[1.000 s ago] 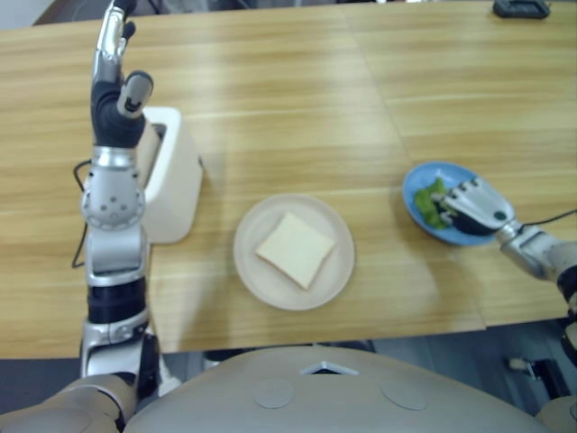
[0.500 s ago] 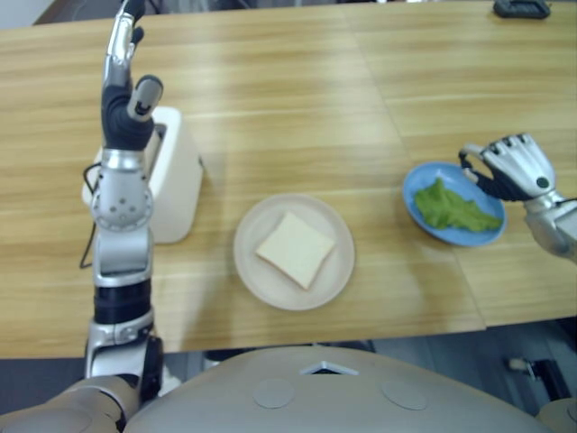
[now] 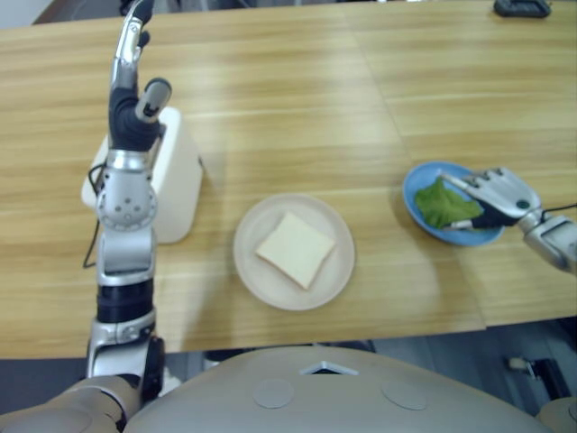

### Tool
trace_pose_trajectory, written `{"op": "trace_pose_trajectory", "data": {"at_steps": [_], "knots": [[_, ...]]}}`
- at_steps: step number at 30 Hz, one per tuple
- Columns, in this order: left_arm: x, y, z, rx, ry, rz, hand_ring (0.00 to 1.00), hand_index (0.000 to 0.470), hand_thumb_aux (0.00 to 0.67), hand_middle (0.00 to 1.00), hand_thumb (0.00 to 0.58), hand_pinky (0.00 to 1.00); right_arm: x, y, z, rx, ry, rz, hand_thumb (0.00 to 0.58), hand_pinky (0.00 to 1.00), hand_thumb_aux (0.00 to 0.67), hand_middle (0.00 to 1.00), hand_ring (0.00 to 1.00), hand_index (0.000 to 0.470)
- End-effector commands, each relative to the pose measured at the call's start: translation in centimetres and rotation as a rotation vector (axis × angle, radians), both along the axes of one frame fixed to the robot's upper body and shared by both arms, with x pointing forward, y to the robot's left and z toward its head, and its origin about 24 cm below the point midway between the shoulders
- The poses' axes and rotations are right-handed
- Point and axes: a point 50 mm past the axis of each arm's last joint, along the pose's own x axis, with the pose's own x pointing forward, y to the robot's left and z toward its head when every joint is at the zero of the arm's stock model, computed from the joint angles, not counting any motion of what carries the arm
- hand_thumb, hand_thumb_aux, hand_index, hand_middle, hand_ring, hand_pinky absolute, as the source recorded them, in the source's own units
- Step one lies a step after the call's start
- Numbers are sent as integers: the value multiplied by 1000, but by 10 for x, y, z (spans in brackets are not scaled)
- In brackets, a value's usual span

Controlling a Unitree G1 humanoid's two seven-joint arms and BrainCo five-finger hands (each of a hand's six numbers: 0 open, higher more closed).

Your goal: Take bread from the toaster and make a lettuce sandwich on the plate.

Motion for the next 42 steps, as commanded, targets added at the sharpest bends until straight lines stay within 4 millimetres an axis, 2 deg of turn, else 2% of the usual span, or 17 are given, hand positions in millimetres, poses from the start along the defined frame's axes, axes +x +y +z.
{"op": "trace_pose_trajectory", "data": {"at_steps": [1,8,25,33,38,39,40,42], "knots": [[0,1,-3,1,13,5,0,0,0,0,0,0,-1,-4,0,-31,58,-11,0,0,0,0,0,0],[-1,1,-3,2,15,7,0,0,0,0,0,0,2,-1,1,-40,69,6,0,0,0,0,0,0],[-2,4,-6,21,28,18,0,0,0,0,0,0,15,10,-23,-162,131,14,0,0,0,0,0,0],[-3,5,-7,34,40,19,0,0,0,0,0,0,11,1,-26,-214,149,-18,0,0,0,0,0,0],[-3,2,-9,40,49,12,0,0,0,0,0,0,6,1,-34,-212,179,-28,0,0,0,0,0,0],[-3,2,-9,43,51,10,0,0,0,0,0,0,5,1,-35,-205,183,-28,568,0,573,0,0,393],[-2,2,-9,45,52,8,0,0,0,0,0,0,5,2,-36,-197,186,-29,580,0,670,0,0,460],[-2,2,-9,49,54,7,0,0,0,0,0,0,5,4,-37,-179,183,-28,580,0,670,0,0,460]]}}
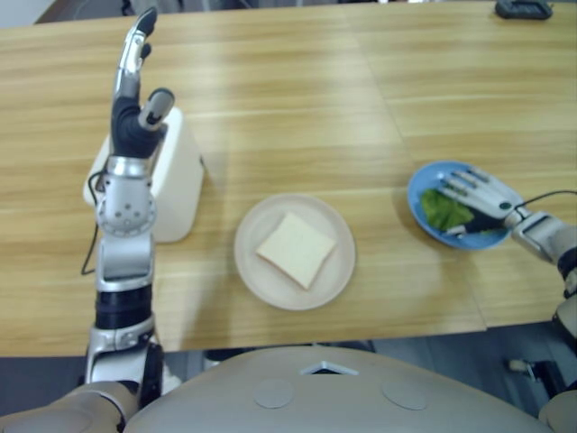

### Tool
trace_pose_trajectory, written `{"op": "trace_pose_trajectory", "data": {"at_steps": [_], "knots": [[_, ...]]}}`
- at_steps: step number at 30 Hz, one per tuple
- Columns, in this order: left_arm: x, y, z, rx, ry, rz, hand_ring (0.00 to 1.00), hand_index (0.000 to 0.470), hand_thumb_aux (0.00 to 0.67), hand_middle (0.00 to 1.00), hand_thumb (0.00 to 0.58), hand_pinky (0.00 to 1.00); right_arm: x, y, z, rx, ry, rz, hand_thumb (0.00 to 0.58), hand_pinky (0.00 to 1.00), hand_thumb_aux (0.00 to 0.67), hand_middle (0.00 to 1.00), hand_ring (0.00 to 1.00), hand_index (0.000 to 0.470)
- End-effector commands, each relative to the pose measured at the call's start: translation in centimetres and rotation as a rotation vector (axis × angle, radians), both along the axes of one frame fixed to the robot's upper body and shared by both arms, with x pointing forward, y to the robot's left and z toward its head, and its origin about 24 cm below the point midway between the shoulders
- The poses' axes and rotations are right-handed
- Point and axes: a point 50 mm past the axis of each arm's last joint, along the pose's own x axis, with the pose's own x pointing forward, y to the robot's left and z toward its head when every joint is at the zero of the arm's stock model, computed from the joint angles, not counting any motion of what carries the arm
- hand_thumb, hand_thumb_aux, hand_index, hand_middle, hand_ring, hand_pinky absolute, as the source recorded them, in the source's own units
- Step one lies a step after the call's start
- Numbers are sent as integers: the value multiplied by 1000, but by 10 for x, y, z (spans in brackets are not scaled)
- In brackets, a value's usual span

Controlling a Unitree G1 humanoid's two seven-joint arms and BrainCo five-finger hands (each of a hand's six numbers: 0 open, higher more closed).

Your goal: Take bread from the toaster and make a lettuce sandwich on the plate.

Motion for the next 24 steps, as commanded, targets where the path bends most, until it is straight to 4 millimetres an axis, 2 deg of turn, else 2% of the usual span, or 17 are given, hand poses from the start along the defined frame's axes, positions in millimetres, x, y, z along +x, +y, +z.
{"op": "trace_pose_trajectory", "data": {"at_steps": [1,10,11,12,24], "knots": [[0,0,-1,27,15,0,0,0,0,0,0,0,-6,4,-13,11,60,4,580,0,670,0,0,460],[1,0,-1,37,20,-2,0,0,0,0,0,0,-6,8,-13,57,32,22,580,0,670,0,0,460],[1,0,-1,38,20,-3,0,0,0,0,0,0,-6,9,-13,66,25,26,580,631,670,631,631,460],[2,0,-1,39,21,-4,0,0,0,0,0,0,-7,10,-13,75,18,32,580,1000,670,1000,1000,460],[2,0,0,47,20,-5,0,0,0,0,0,0,-2,15,-4,117,-98,100,580,1000,670,1000,1000,460]]}}
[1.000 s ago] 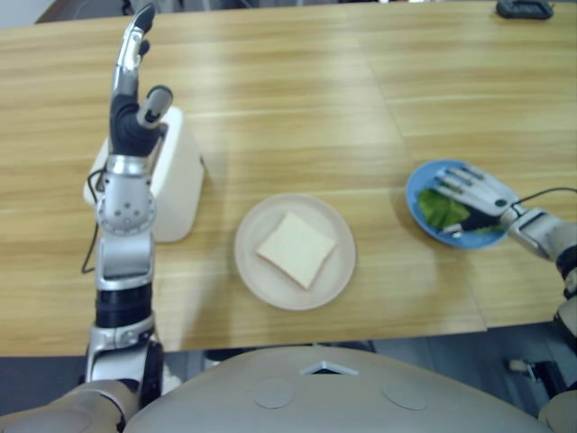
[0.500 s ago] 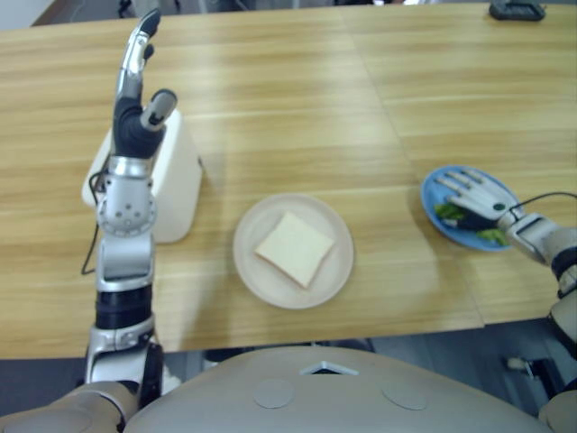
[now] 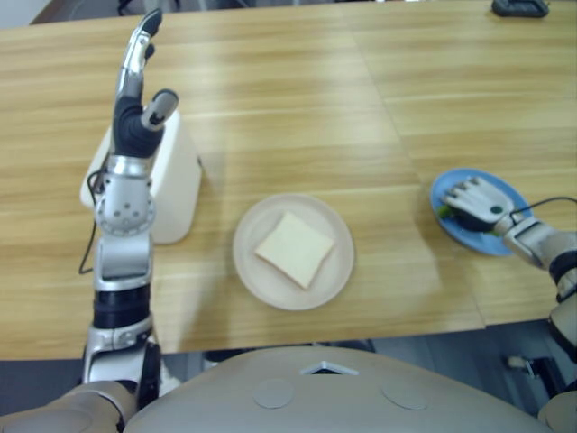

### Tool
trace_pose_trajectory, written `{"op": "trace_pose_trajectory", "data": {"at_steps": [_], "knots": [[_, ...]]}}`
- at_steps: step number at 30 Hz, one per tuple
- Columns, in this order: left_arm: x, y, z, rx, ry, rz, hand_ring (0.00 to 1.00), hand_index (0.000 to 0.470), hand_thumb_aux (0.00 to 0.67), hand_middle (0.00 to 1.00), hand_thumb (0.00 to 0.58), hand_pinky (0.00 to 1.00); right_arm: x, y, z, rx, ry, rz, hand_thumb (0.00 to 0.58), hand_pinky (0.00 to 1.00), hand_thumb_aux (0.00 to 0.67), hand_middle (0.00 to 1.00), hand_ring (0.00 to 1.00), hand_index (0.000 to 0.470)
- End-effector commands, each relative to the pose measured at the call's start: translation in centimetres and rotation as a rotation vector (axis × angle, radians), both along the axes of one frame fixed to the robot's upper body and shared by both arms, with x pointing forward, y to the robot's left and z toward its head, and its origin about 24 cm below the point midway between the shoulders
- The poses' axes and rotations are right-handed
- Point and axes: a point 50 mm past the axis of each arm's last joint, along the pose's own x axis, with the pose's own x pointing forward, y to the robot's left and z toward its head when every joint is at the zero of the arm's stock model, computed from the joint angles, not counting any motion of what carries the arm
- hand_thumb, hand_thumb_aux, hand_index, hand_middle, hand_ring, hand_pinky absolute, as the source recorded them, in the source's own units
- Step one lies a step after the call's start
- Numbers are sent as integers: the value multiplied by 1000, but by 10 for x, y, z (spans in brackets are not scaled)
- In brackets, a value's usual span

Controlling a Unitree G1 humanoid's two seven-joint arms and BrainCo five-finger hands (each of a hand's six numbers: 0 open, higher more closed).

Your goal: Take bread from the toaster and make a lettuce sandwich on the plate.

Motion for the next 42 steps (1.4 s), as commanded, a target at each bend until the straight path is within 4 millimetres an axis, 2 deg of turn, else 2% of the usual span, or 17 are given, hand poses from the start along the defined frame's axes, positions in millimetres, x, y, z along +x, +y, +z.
{"op": "trace_pose_trajectory", "data": {"at_steps": [1,12,16,19,23,27,31,35,42], "knots": [[2,-1,-1,25,14,0,0,0,0,0,0,0,0,1,0,1,-19,12,580,1000,670,1000,1000,460],[5,-5,0,37,7,-6,0,0,0,0,0,0,11,5,19,43,-163,54,580,1000,670,1000,1000,460],[8,-7,0,40,9,-8,0,0,0,0,0,0,21,20,38,124,-248,134,580,1000,670,1000,1000,460],[10,-7,-1,39,11,-8,0,0,0,0,0,0,28,50,53,235,-300,241,580,1000,670,1000,1000,460],[15,-9,0,40,12,-15,0,0,0,0,0,0,29,109,67,392,-287,411,580,1000,670,1000,1000,460],[19,-12,0,44,12,-25,0,0,0,0,0,0,21,167,72,516,-224,559,580,1000,670,1000,1000,460],[22,-15,0,48,14,-36,0,0,0,0,0,0,12,210,66,608,-121,655,580,1000,670,1000,1000,460],[24,-18,0,52,15,-45,0,0,0,0,0,0,4,241,54,663,4,718,580,1000,670,1000,1000,460],[27,-23,-1,58,18,-61,0,0,0,0,0,0,-3,266,39,724,133,762,580,1000,670,1000,1000,460]]}}
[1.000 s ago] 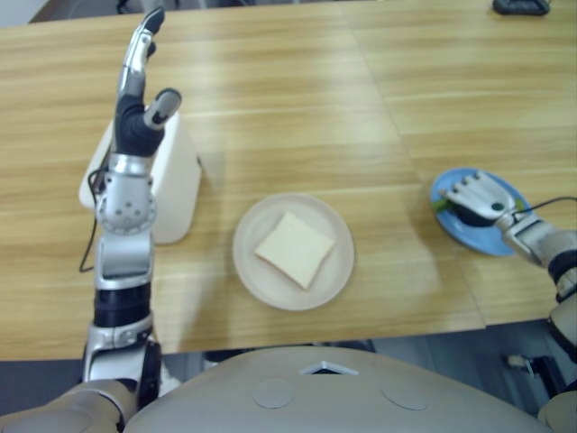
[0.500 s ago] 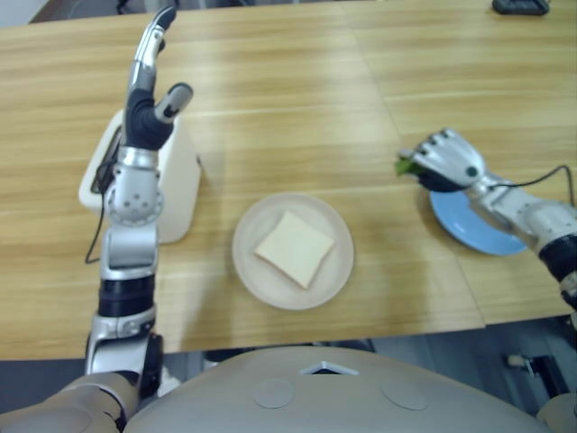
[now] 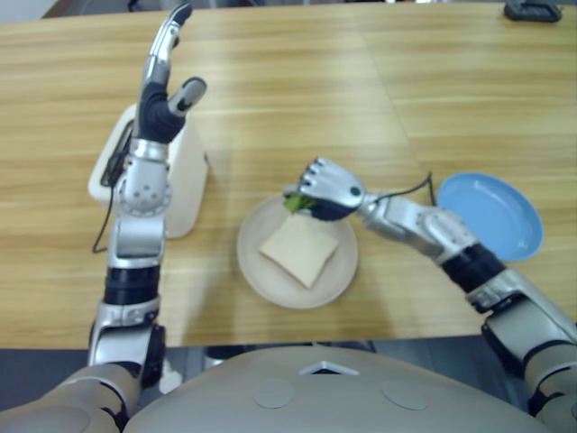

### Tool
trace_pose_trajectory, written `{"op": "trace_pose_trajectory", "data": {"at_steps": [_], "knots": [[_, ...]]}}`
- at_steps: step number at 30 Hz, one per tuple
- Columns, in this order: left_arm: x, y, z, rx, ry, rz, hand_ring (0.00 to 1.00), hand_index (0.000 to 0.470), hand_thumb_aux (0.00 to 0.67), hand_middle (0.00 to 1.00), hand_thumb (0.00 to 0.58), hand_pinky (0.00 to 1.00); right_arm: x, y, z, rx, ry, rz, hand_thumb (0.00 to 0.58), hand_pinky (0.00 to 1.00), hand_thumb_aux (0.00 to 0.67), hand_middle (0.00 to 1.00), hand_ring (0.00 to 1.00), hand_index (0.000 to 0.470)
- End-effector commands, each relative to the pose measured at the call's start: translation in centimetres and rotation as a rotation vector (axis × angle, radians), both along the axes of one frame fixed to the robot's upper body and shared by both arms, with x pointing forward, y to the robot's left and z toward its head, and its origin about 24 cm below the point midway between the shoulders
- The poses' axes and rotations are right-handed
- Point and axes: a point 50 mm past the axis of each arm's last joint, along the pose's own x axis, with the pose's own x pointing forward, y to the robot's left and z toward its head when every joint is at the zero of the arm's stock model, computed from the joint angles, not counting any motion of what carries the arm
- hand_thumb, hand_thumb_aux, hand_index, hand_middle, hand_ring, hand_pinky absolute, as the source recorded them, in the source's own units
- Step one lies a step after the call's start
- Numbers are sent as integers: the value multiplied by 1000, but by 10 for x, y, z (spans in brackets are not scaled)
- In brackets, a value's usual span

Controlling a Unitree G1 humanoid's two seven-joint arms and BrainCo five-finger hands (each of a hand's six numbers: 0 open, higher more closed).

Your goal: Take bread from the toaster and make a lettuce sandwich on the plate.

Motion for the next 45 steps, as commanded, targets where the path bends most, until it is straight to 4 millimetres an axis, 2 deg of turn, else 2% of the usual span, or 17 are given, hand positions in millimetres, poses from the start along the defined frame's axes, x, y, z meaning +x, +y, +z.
{"op": "trace_pose_trajectory", "data": {"at_steps": [1,13,19,33,34,35,36,42,43,44,45], "knots": [[4,-3,-3,15,15,-7,0,0,0,0,0,0,-6,7,-7,-11,66,43,580,1000,670,1000,1000,460],[3,-5,-4,22,22,-12,0,0,0,0,0,0,-10,-2,-35,-52,216,25,580,1000,670,1000,1000,460],[2,-5,-5,22,25,-11,0,0,0,0,0,0,-4,-8,-44,-54,252,-10,580,1000,670,1000,1000,460],[3,-8,-7,29,28,-26,0,0,0,0,0,0,-8,-3,-47,-1,248,-19,580,1000,670,1000,1000,460],[4,-9,-7,29,28,-31,0,0,0,0,0,0,-9,-2,-47,7,246,-19,580,898,670,898,898,460],[4,-10,-7,29,28,-34,0,0,0,0,0,0,-10,-1,-46,15,241,-17,580,898,670,898,898,460],[5,-10,-7,29,29,-37,0,0,0,0,0,0,-11,1,-45,25,236,-12,580,824,670,824,824,460],[7,-13,-7,30,28,-52,0,0,0,0,0,0,-14,9,-40,56,221,4,580,827,670,827,827,460],[7,-14,-7,31,28,-53,0,0,0,0,0,0,-15,10,-40,56,222,4,580,592,670,592,592,460],[8,-14,-7,31,28,-55,0,0,0,0,0,0,-15,11,-41,54,223,3,580,592,670,592,592,460],[8,-14,-7,31,27,-57,0,0,0,0,0,0,-15,12,-43,46,227,0,462,0,368,0,0,253]]}}
